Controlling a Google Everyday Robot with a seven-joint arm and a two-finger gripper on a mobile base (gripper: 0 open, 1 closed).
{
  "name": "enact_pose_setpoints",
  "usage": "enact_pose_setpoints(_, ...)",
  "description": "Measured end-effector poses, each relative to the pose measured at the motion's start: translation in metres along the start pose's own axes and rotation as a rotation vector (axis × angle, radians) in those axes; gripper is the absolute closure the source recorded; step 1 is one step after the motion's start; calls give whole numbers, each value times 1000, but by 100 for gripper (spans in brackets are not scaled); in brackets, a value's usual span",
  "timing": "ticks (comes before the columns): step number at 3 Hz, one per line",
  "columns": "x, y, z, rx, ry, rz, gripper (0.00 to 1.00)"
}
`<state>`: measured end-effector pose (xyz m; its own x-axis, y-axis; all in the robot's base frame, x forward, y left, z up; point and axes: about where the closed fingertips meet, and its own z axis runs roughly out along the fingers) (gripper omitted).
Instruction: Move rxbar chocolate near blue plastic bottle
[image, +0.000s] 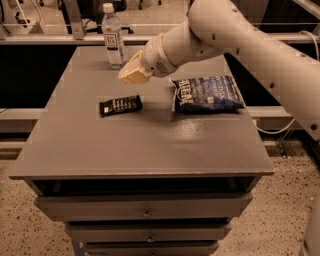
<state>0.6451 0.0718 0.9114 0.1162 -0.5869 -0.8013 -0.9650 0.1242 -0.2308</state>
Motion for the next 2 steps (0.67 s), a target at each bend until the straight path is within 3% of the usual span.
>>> enact_pose_setpoints(2,24,-15,21,-24,-25,62,16)
